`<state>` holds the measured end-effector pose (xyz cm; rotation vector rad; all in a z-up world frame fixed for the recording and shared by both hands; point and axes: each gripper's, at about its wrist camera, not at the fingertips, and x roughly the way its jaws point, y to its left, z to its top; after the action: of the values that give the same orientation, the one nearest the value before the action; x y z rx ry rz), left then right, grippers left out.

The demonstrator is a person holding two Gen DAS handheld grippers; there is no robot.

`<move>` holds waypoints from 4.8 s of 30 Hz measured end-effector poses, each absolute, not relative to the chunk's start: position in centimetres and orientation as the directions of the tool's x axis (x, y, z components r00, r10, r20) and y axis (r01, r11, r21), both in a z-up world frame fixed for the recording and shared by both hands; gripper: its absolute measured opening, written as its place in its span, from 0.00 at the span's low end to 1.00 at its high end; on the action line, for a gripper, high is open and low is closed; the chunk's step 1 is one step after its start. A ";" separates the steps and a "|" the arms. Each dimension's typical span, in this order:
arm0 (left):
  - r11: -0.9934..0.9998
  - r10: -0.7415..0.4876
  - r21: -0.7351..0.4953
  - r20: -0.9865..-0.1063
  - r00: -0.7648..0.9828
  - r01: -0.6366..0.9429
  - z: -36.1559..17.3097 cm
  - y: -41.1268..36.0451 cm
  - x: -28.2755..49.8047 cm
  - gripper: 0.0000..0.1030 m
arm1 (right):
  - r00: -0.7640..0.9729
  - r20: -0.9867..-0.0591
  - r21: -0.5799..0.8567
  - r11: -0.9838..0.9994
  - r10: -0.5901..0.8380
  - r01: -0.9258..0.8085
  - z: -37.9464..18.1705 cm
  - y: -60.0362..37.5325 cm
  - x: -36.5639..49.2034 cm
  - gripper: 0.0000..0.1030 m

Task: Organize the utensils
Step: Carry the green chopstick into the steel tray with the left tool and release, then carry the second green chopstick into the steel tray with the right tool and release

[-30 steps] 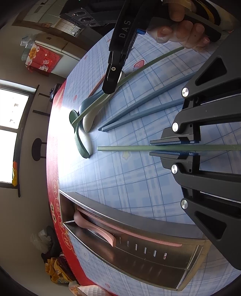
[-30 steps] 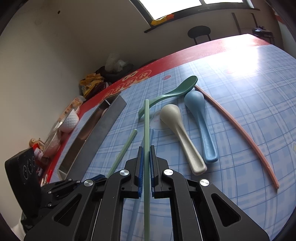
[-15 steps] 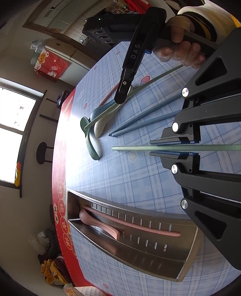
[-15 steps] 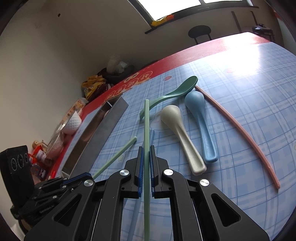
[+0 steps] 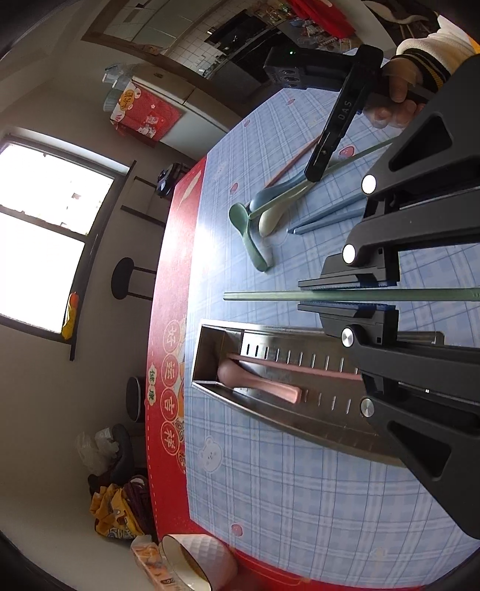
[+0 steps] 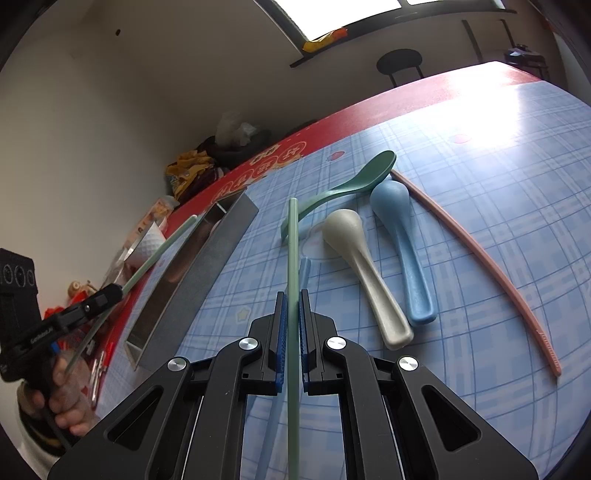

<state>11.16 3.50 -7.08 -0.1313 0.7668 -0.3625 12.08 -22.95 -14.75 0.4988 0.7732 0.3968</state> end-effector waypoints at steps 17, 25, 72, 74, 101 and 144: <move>0.959 -0.283 -0.232 -0.795 0.537 0.161 -11.6 4.3 20.9 0.05 | 0.650 -0.561 0.569 0.809 0.512 -0.147 -15.0 -23.1 12.2 0.06; 0.962 -0.269 -0.207 -0.815 0.513 0.177 -12.2 3.5 21.2 0.05 | 0.649 -0.563 0.569 0.809 0.512 -0.145 -15.0 -23.2 12.3 0.06; 0.967 -0.185 0.024 -0.615 0.766 0.253 -8.2 6.3 13.0 0.81 | 0.637 -0.587 0.566 0.816 0.500 -0.118 -15.8 -22.9 13.2 0.06; 0.973 -0.171 0.027 -0.583 0.794 0.230 -8.3 7.4 12.3 0.89 | 0.640 -0.590 0.557 0.822 0.492 -0.118 -15.7 -22.8 13.1 0.06; 0.966 -0.228 -0.007 -0.484 0.845 0.258 -9.9 9.3 10.0 0.94 | 0.626 -0.706 0.439 0.898 0.333 0.018 -11.9 -19.8 14.3 0.06; 0.988 -0.114 -0.146 -0.523 0.845 0.043 -10.1 14.5 12.0 0.94 | 0.505 -0.725 0.638 0.733 0.469 0.235 -13.7 -6.0 23.5 0.06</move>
<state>11.97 14.53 -10.08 -0.1310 0.5591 -0.0834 23.46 -6.00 -13.67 0.7698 1.0587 0.1590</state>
